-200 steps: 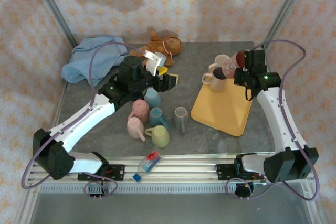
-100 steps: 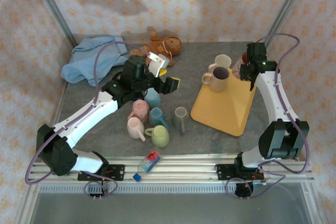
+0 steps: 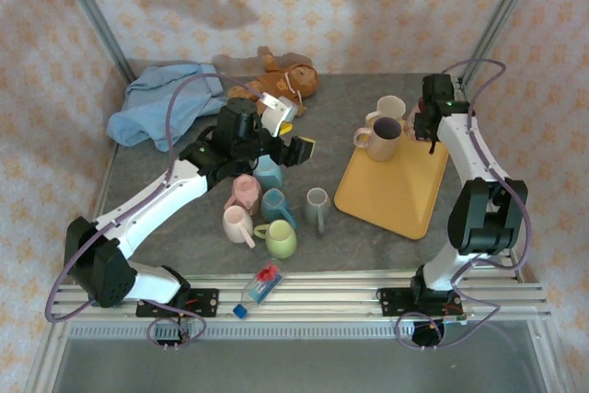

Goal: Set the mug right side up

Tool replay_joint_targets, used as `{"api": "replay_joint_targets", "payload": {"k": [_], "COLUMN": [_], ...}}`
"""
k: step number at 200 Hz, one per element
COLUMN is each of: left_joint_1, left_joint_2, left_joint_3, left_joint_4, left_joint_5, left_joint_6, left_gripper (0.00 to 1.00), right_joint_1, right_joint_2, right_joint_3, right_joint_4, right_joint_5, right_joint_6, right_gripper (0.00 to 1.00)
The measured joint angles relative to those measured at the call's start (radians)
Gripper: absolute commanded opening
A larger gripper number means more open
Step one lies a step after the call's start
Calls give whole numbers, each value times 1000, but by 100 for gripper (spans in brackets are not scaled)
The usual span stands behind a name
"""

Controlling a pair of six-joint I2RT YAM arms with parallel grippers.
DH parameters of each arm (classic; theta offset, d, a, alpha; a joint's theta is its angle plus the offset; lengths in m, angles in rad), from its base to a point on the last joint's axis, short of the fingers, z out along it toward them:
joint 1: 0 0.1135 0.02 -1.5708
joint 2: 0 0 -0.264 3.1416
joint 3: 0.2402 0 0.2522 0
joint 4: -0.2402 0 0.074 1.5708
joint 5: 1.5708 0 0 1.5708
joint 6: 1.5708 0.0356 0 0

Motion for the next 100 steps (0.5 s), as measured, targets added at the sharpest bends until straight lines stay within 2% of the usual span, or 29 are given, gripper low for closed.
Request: {"api": "replay_joint_targets", "payload": {"k": [100], "left_joint_1": [0], "left_joint_2": [21], "left_joint_3": [0], "left_joint_4": [-23], "left_joint_5": [1], "left_joint_6": [15], "left_gripper": [82], "right_joint_1": [-6], "right_joint_2": [150], "right_joint_3": [4], "right_joint_4": [69], "right_joint_5": [4], "right_joint_6": [-18], "right_gripper": [0]}}
